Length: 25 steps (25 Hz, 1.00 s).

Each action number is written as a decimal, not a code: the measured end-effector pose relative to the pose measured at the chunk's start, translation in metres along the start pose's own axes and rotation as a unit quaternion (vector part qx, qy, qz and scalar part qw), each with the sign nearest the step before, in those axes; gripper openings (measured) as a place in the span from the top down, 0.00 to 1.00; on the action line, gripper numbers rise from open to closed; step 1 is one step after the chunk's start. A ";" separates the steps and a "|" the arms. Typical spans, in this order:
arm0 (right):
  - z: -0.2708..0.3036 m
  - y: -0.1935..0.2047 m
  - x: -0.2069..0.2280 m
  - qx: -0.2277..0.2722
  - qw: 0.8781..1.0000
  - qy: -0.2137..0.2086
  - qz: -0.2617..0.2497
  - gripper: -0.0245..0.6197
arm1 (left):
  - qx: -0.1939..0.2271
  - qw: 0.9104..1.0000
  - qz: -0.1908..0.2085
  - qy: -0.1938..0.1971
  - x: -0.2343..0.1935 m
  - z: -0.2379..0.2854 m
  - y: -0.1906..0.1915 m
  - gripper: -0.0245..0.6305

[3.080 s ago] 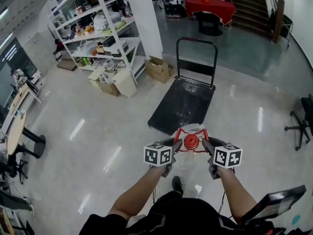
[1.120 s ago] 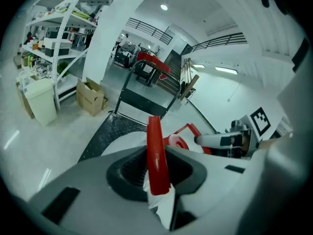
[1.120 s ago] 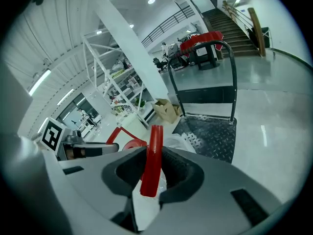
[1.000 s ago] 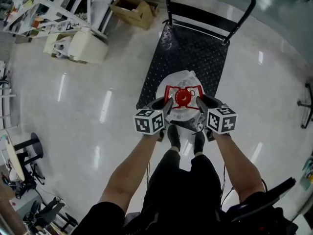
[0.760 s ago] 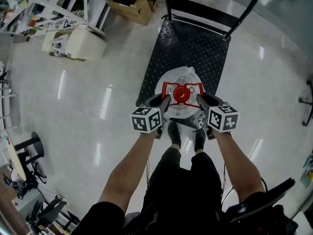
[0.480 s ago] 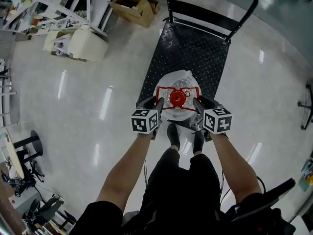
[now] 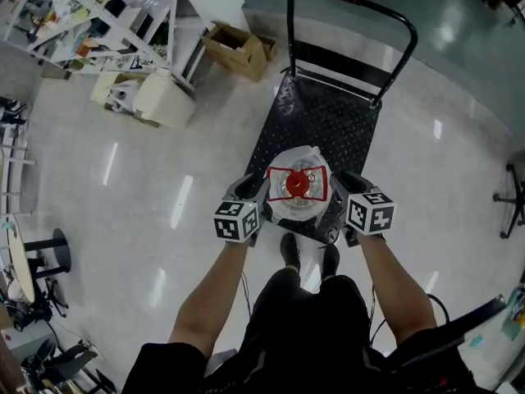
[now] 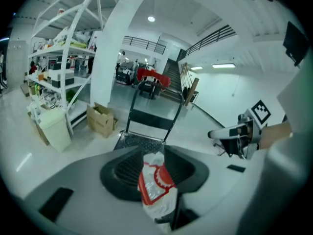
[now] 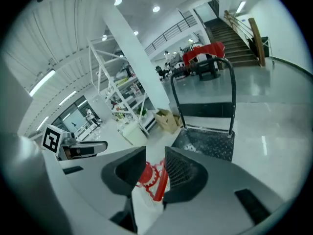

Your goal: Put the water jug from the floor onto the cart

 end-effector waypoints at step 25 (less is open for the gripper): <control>-0.329 -0.139 -0.038 0.242 0.957 -0.048 -0.151 0.96 | 0.259 0.948 0.157 0.092 0.293 -0.176 -0.161 0.96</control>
Point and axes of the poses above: the fingertips, and each gripper's own axes: z forward along the fingers, x to its right, y out of its underside, the point moved 7 cm from there along -z, backward along the fingers
